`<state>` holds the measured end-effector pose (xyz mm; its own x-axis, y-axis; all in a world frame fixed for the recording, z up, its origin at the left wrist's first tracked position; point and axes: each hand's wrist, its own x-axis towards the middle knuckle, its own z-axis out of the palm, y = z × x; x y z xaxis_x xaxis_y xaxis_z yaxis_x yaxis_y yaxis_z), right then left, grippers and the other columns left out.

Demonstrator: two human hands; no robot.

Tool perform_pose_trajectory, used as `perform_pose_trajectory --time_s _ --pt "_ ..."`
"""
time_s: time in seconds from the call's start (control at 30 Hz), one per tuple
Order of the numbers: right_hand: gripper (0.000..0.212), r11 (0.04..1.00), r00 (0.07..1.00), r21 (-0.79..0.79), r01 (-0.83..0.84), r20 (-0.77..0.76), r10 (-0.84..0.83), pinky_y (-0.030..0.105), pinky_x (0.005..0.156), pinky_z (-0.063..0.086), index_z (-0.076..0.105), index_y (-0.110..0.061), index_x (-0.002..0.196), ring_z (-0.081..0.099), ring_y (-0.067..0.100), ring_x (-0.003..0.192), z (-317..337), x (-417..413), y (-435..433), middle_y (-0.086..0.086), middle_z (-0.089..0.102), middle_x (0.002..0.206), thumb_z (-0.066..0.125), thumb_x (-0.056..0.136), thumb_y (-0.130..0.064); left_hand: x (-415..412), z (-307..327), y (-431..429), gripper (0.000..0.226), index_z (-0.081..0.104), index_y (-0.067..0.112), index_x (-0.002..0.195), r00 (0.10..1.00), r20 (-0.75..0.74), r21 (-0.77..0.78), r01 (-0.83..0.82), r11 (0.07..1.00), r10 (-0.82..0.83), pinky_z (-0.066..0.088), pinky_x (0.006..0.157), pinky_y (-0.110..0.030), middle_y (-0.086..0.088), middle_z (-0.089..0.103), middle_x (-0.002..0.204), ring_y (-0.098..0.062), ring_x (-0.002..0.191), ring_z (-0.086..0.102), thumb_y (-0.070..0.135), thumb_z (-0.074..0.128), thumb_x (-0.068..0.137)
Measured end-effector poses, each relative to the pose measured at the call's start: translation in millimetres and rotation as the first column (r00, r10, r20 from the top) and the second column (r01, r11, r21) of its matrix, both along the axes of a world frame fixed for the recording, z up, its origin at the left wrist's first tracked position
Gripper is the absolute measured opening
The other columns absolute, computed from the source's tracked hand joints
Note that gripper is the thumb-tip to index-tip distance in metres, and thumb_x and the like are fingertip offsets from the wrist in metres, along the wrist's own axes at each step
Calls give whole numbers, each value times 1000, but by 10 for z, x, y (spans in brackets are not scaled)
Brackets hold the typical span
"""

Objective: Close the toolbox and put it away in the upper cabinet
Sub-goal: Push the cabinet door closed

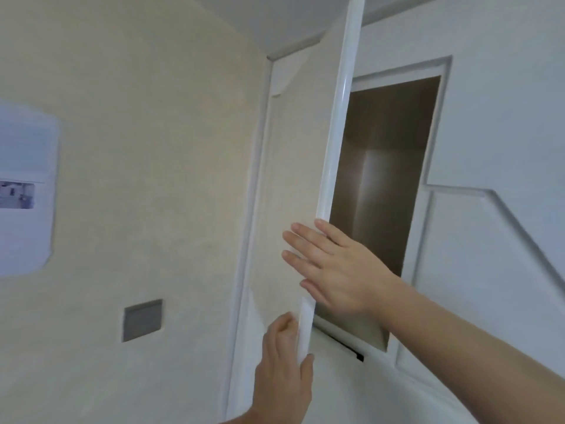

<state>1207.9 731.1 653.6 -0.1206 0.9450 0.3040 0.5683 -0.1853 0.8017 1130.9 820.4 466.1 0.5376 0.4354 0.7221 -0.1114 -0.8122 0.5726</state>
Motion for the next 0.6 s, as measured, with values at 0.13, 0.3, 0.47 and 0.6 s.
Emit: perform_pose_trajectory --time_s 0.13,0.3,0.47,0.6 --pt "52 980 980 -29 197 -23 -197 51 116 -2 47 -11 139 16 31 145 3 391 -430 13 36 152 31 99 -40 455 41 -391 77 30 2 147 987 -159 82 46 996 -33 55 86 -24 -11 21 158 -27 143 32 26 66 84" --pt "55 940 937 -37 338 -74 -340 47 117 -9 21 -16 150 -9 26 146 -9 909 -731 7 6 161 22 101 -40 950 126 -587 93 -24 9 149 849 -526 259 220 941 -54 9 122 -34 -10 -41 151 -29 147 -24 35 44 91" --pt "57 898 897 -60 436 -59 -439 41 113 -16 10 -19 152 -15 22 146 18 1332 -820 2 -7 161 20 101 -41 1335 170 -565 89 -22 10 150 769 -637 410 281 867 52 -3 121 -44 -16 -40 152 -35 146 -26 18 43 89" --pt "59 876 873 -66 479 -72 -483 41 113 -15 9 -20 152 -15 21 145 50 1558 -844 1 -8 161 20 100 -43 1573 208 -513 84 -17 9 151 744 -663 465 316 827 88 -1 121 -48 -15 -37 155 -34 146 -25 13 39 90"
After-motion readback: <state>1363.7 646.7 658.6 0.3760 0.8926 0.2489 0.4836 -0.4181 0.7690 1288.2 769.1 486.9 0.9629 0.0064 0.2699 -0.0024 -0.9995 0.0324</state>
